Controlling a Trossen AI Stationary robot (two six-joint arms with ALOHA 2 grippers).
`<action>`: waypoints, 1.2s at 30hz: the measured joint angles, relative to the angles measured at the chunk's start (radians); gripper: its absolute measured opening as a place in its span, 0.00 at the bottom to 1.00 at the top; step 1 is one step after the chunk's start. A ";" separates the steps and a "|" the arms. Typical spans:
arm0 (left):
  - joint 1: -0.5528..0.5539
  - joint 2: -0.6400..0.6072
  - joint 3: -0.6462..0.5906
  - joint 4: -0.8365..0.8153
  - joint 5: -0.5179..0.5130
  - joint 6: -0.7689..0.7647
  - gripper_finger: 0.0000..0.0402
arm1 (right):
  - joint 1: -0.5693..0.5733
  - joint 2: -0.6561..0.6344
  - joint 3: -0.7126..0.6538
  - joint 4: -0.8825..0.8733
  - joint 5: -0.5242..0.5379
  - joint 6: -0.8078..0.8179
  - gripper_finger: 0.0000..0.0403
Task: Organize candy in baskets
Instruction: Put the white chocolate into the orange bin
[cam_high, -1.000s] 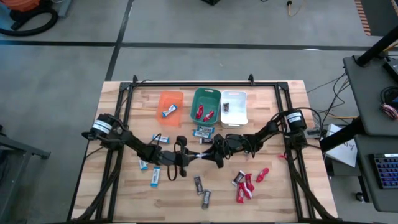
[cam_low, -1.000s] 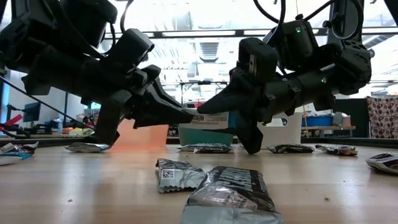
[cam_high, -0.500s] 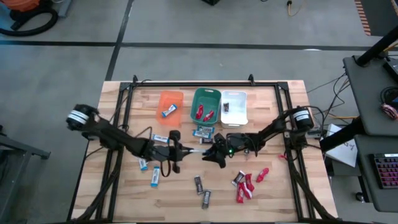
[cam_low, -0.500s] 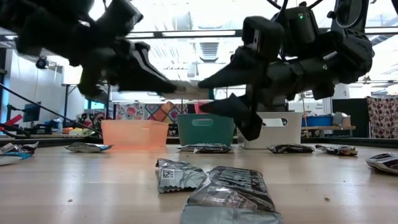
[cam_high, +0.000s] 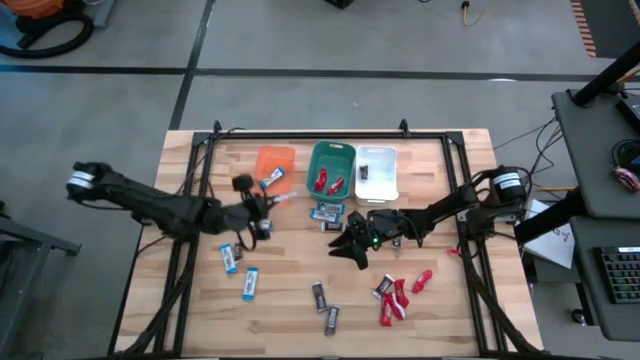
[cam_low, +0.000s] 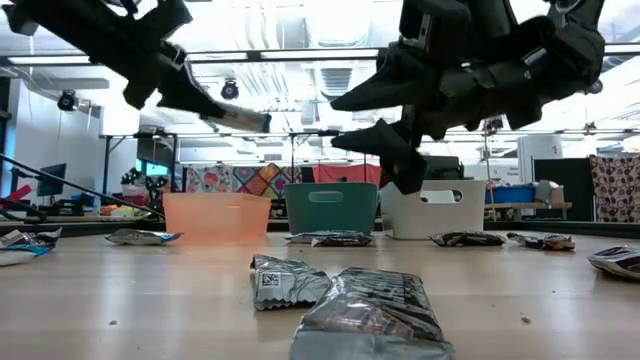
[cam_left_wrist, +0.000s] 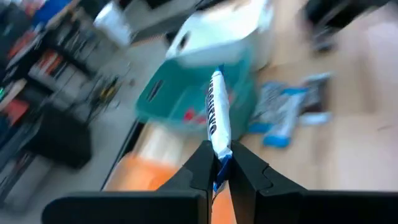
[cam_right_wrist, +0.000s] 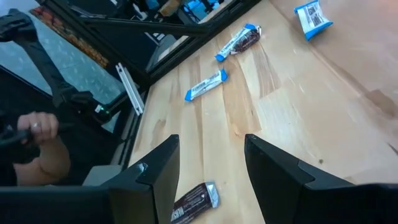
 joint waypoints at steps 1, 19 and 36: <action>0.032 -0.017 0.000 -0.031 0.000 -0.011 0.03 | 0.000 -0.013 0.000 -0.015 0.000 -0.003 0.42; 0.603 0.114 0.113 -0.365 0.421 -0.059 0.02 | 0.005 -0.089 0.000 -0.074 0.001 -0.033 0.42; 0.604 0.294 0.200 -0.412 0.419 0.011 0.13 | 0.023 -0.089 0.001 -0.218 -0.008 0.122 0.42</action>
